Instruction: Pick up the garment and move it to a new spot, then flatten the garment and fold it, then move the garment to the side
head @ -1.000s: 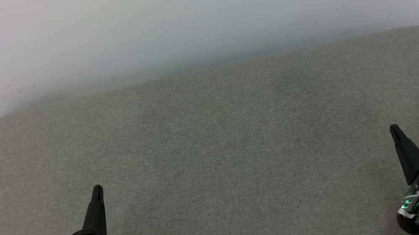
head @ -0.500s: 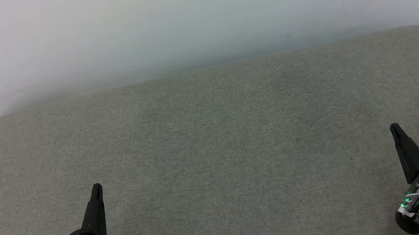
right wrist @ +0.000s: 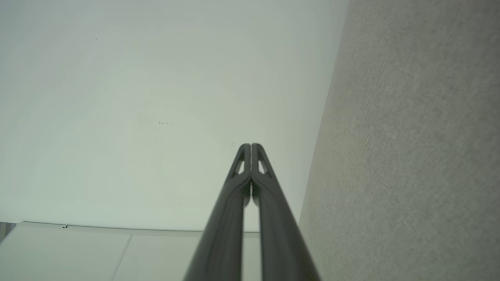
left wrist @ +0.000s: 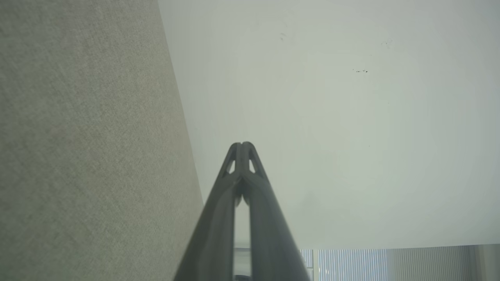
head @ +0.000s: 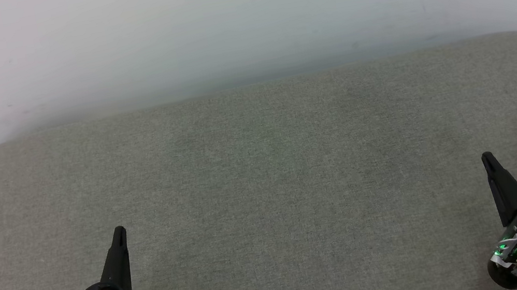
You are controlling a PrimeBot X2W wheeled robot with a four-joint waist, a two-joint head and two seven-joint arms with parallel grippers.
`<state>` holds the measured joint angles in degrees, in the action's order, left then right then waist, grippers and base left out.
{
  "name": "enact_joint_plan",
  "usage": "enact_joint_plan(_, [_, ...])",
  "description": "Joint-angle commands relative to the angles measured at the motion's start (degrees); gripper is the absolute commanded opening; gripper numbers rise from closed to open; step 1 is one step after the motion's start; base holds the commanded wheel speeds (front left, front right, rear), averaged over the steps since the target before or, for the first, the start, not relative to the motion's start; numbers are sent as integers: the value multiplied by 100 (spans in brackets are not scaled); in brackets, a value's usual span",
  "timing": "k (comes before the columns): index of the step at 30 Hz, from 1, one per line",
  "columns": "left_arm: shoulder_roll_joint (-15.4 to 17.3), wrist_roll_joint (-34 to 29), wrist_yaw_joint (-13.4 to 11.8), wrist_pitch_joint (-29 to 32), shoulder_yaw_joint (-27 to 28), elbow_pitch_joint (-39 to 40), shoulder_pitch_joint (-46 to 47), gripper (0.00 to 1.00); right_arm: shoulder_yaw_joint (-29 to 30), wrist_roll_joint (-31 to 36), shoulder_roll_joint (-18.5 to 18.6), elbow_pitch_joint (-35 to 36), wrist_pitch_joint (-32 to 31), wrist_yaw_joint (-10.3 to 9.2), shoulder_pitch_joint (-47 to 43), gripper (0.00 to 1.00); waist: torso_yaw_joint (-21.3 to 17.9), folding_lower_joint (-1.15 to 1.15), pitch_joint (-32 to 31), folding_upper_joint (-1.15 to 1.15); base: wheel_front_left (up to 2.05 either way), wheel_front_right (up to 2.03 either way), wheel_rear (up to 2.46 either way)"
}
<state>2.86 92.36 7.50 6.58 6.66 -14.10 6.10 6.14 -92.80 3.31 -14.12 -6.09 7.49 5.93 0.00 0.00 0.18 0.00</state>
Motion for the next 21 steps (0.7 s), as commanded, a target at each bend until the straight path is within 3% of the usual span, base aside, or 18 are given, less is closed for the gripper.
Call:
enact_joint_plan(1, [-11, 2, 16, 21, 7, -2, 37, 0, 5, 12, -24, -3, -19, 0, 59, 0, 0, 0, 0, 0, 0, 0, 0])
enact_joint_plan(21, [-11, 5, 16, 18, 4, -1, 37, 0, 17, 23, -31, -4, -30, 0, 60, 0, 0, 0, 0, 0, 0, 0, 0])
